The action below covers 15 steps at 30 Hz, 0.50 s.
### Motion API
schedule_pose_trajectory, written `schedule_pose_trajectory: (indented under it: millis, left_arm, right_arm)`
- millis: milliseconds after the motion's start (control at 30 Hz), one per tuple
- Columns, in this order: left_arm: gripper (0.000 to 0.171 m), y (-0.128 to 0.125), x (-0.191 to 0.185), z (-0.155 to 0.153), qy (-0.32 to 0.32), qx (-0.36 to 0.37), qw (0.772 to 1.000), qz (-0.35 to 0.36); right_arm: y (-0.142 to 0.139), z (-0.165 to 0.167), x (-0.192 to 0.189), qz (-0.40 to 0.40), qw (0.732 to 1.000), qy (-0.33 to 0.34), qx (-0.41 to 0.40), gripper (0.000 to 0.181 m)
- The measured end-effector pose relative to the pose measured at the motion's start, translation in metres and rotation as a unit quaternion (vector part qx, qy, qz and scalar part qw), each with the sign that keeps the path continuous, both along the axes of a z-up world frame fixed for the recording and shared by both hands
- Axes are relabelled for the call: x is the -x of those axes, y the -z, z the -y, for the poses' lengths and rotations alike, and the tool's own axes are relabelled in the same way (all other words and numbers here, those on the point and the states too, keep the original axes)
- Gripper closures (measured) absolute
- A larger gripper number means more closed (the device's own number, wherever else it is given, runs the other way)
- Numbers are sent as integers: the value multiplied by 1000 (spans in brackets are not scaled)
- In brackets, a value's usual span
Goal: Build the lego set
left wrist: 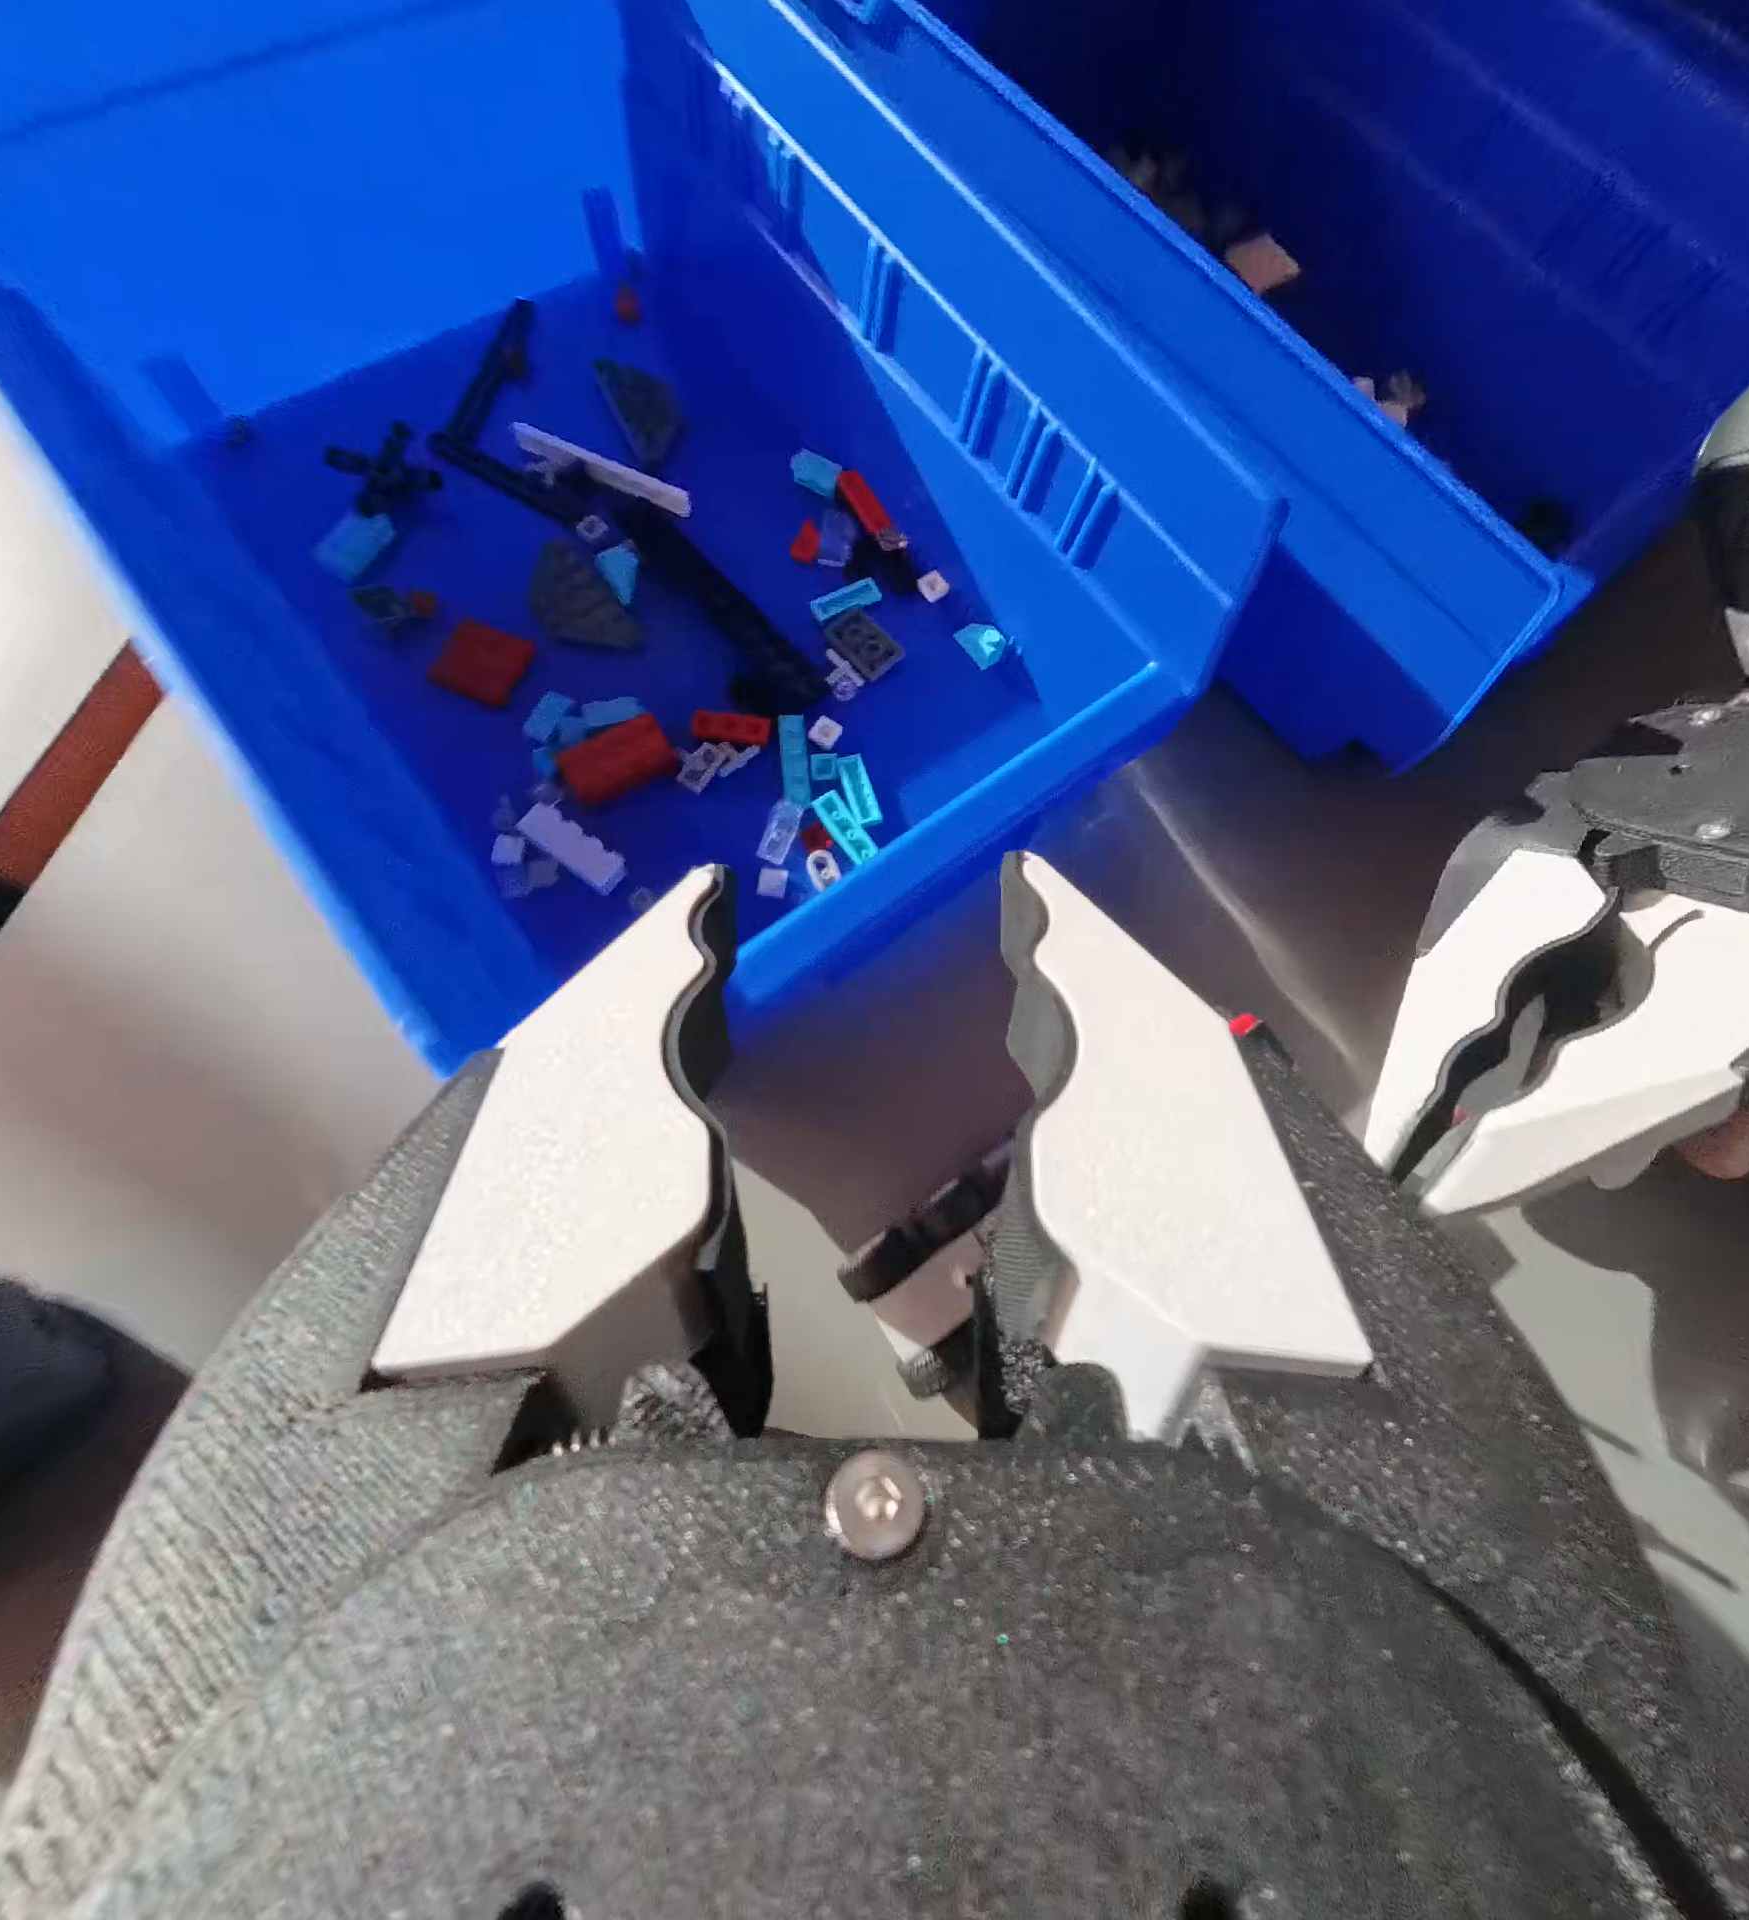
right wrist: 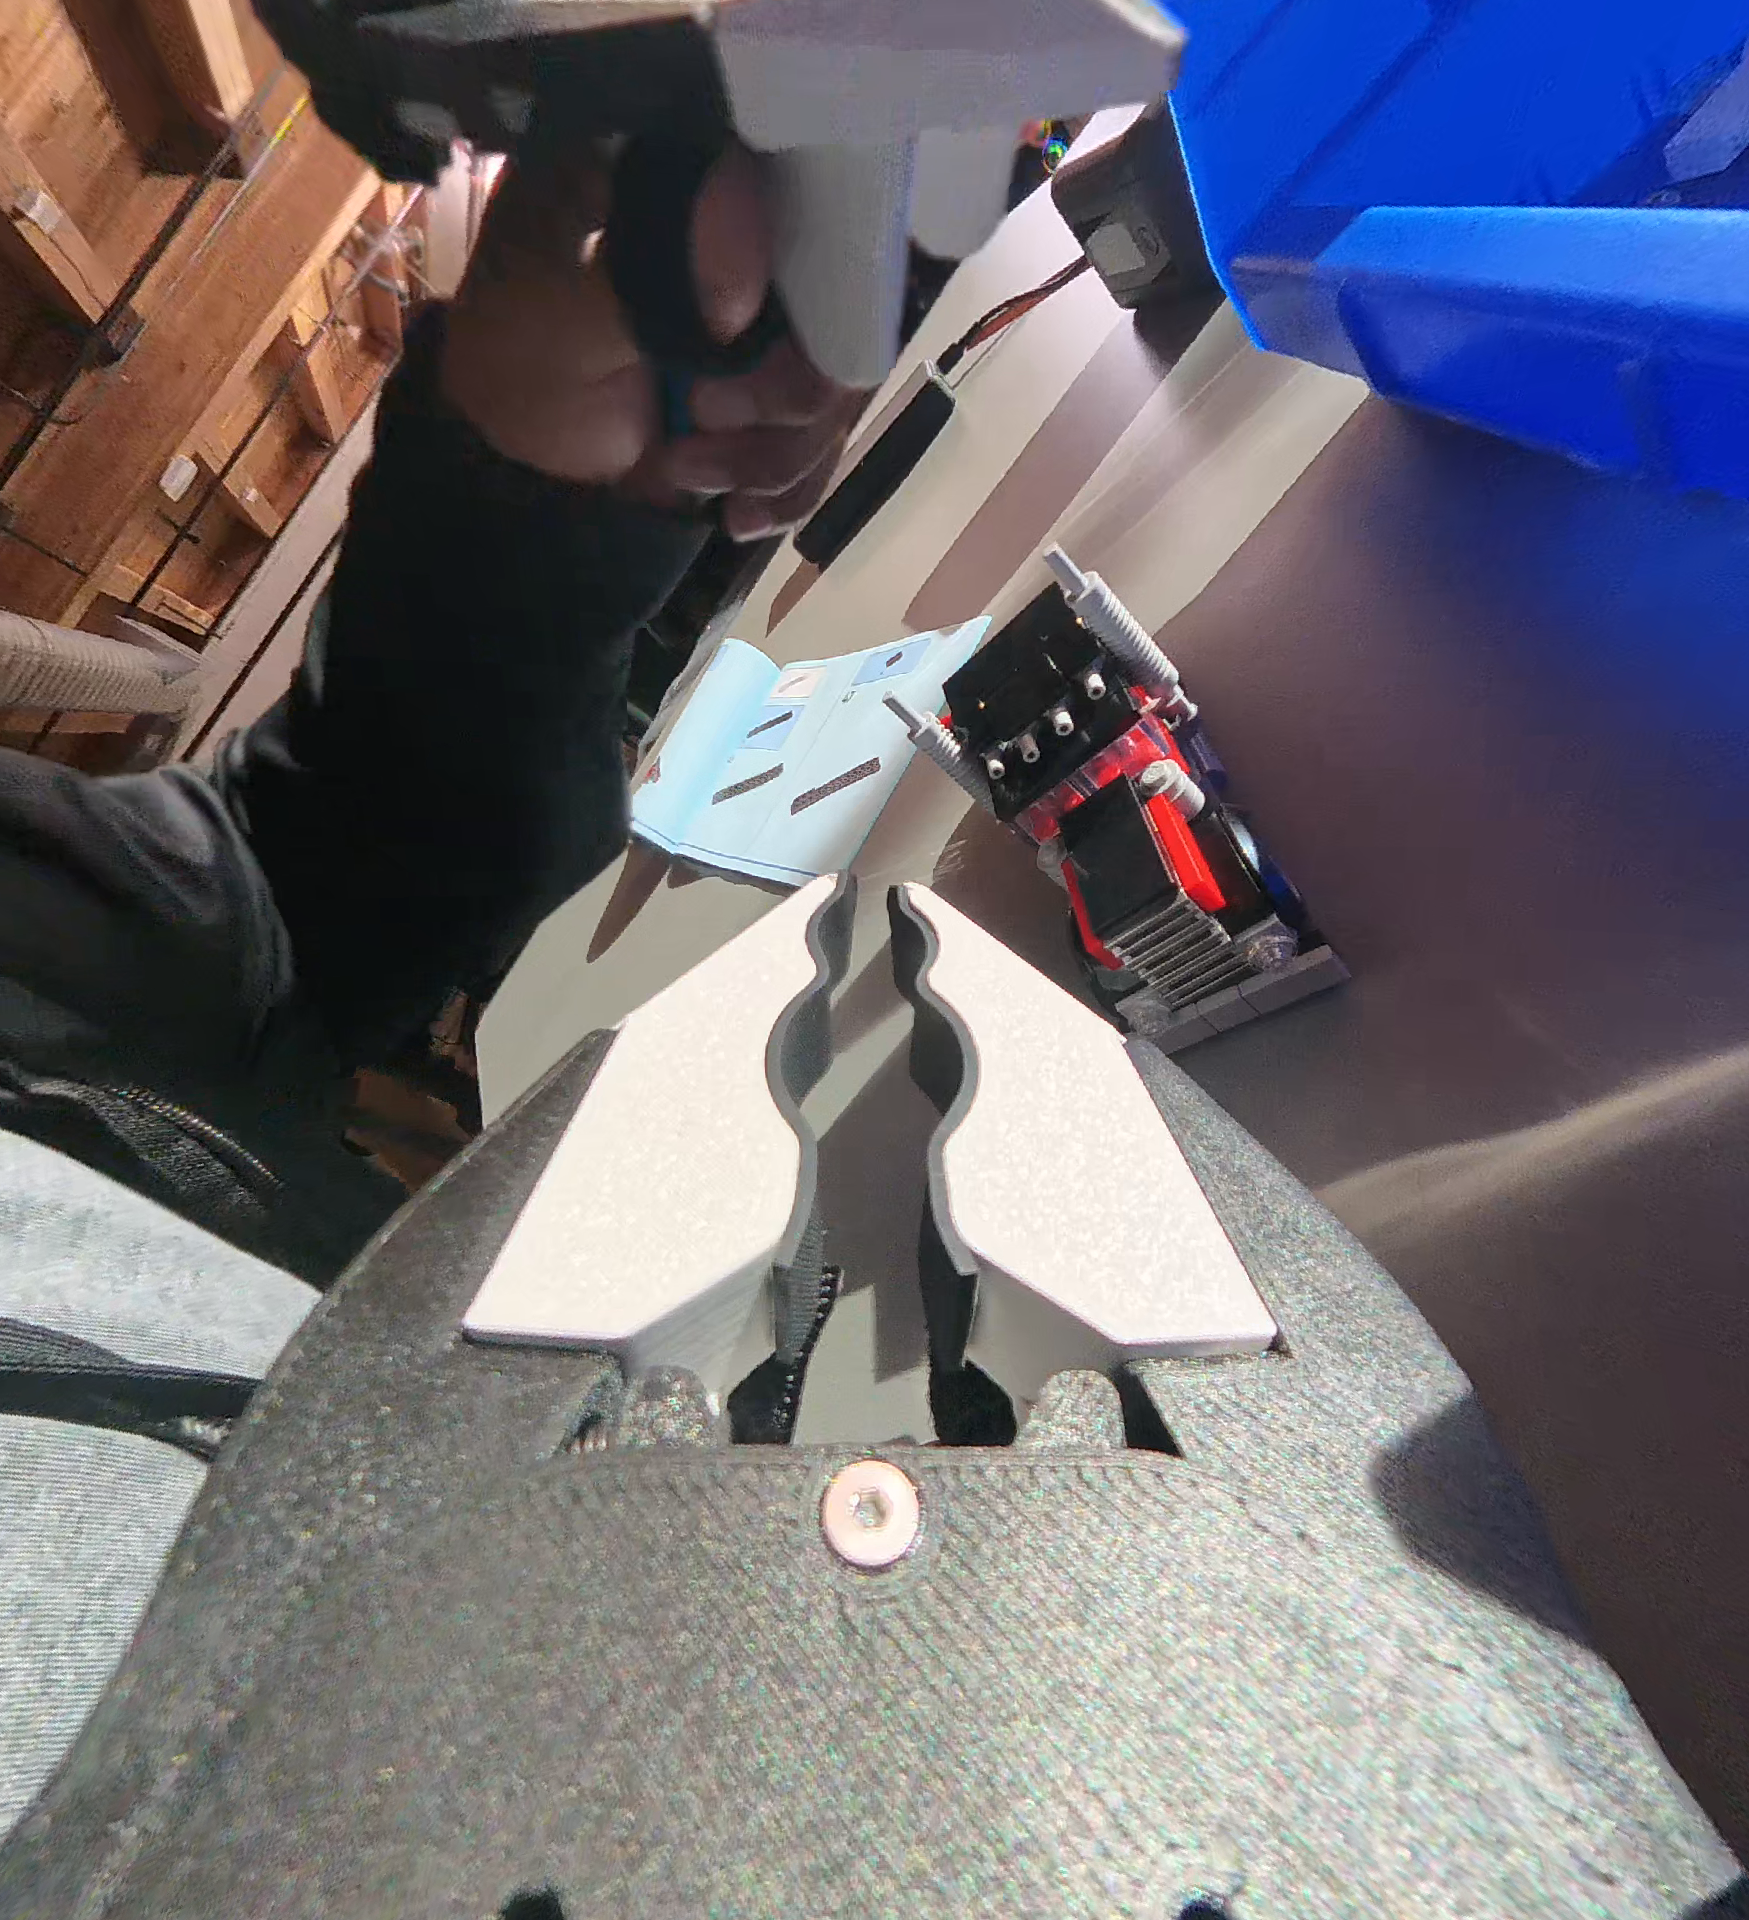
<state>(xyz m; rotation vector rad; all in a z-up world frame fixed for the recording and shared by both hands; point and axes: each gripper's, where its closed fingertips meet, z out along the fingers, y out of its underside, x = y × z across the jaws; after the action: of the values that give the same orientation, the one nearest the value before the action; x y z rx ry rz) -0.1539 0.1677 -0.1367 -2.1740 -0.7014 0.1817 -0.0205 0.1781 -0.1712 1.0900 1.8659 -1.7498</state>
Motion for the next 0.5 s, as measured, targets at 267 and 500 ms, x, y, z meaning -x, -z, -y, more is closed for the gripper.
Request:
schedule_pose_trajectory:
  millis: [267, 500]
  left_arm:
    - [119, 53, -1, -27, 103, 117, 987, 43]
    - [129, 66, -9, -24, 116, 147, 982, 37]
  right_arm:
    - [-2, -1, 1, 11, 1000, -3, 15, 173]
    - [-3, -2, 1, 11, 1000, -2, 17, 172]
